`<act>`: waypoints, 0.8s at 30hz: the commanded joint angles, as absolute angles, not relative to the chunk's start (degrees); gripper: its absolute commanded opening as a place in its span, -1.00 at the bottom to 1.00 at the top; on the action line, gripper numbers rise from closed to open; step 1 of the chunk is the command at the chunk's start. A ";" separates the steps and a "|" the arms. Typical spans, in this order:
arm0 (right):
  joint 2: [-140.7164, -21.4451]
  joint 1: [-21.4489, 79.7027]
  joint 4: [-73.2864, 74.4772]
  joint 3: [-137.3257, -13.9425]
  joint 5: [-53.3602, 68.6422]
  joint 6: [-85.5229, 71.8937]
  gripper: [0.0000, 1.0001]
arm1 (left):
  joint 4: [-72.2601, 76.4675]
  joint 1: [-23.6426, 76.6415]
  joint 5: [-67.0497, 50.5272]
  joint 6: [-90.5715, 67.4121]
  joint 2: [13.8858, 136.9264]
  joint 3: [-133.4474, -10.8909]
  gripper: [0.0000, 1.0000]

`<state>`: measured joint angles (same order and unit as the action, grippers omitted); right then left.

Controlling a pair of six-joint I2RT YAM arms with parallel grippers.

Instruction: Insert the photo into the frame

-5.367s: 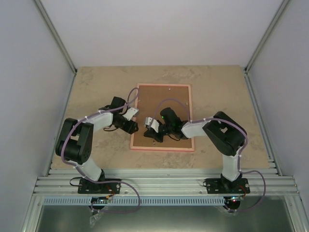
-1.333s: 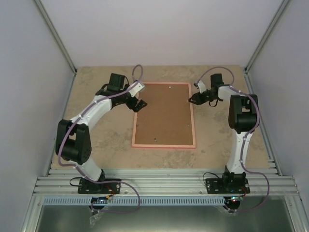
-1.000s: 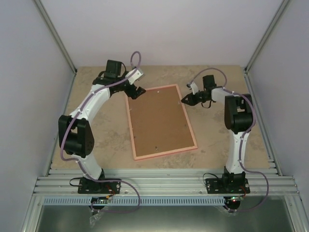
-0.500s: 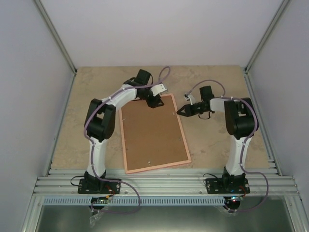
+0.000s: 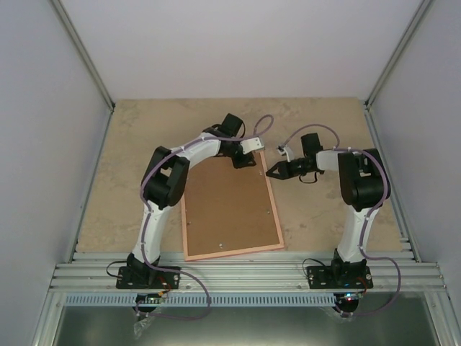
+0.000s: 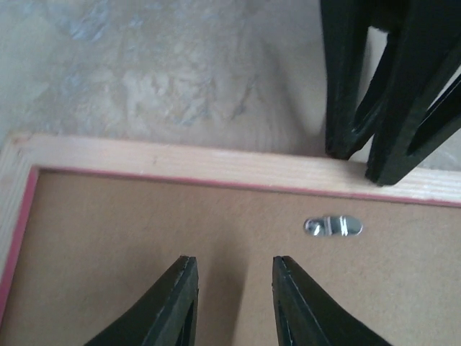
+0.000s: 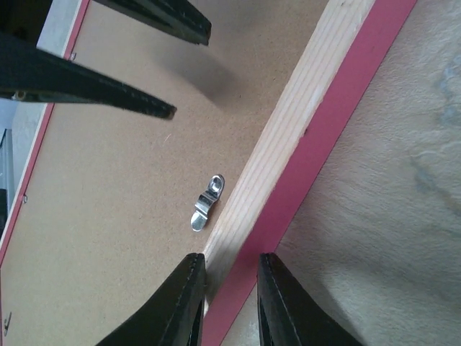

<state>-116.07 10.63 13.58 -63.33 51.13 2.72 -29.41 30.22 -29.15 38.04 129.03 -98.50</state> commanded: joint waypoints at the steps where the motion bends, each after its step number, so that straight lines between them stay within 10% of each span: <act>1: -117.29 10.15 16.26 -61.25 50.75 2.02 -0.55 | -26.32 32.09 -29.19 41.57 128.73 -96.99 -0.38; 24: -118.88 8.69 14.43 -59.68 51.89 1.15 -0.57 | -26.90 38.08 -24.25 49.63 129.71 -90.96 -0.50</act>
<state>-116.64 8.75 12.62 -61.36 55.33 1.21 -23.38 36.84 -25.74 46.50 128.03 -92.66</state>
